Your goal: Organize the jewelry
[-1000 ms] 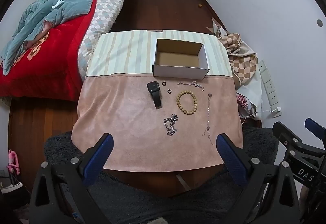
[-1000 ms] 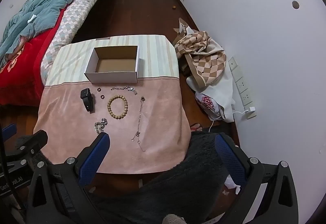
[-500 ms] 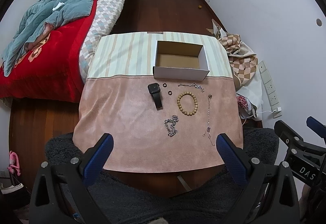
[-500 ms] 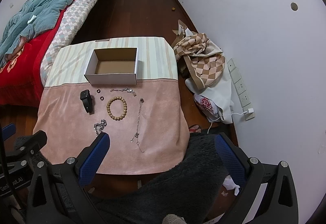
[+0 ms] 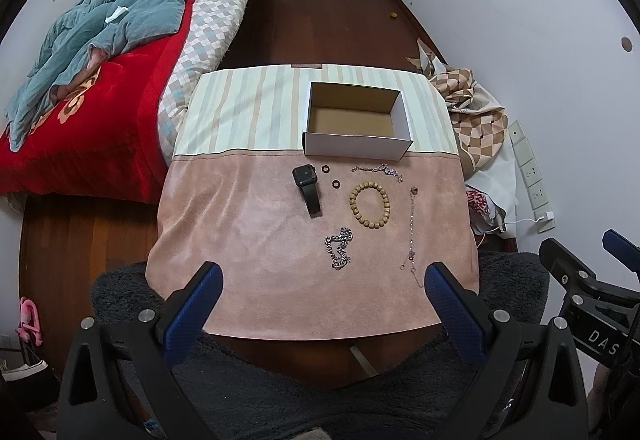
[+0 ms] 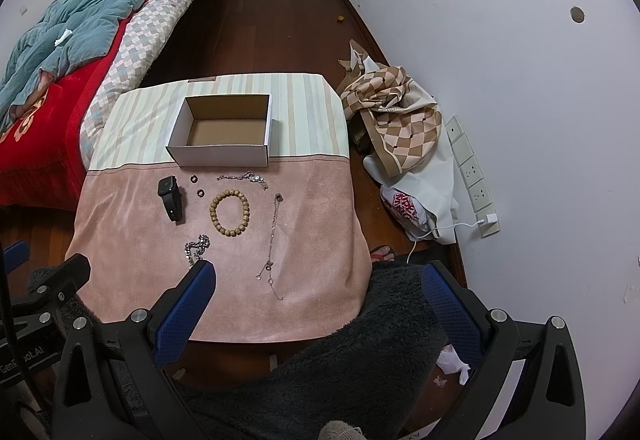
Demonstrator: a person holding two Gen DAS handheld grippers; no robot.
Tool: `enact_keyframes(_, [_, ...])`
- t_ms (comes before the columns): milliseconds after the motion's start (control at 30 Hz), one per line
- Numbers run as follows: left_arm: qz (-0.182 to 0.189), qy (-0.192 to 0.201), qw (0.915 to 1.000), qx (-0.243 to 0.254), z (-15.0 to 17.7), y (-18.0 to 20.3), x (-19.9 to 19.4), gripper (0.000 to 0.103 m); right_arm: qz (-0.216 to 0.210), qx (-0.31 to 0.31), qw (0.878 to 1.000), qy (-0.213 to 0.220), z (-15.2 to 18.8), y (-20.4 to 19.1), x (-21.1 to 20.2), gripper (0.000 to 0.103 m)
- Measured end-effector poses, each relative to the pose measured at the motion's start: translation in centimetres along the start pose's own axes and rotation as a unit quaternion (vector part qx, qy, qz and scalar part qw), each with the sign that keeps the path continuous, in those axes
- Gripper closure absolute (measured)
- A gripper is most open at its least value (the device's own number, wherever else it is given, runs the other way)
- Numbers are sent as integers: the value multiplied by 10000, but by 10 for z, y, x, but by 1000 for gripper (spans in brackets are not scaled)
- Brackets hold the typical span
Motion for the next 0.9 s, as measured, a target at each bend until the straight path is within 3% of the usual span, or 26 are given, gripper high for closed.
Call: enact_keyframes(900, [-10,83,10000,33,-1,4,-3,0,23,11,9999,100,-1,5,-9,0])
Point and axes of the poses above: each gripper's, at about its wrist camera, not at the fingertips, and x roughly the way its jaws point, y to its right, z to its underside, the point moved 7 cm from there along x, roughly the way its jaws point, and after that the axes turned 1 degree about -x, right-handed, at the moved point
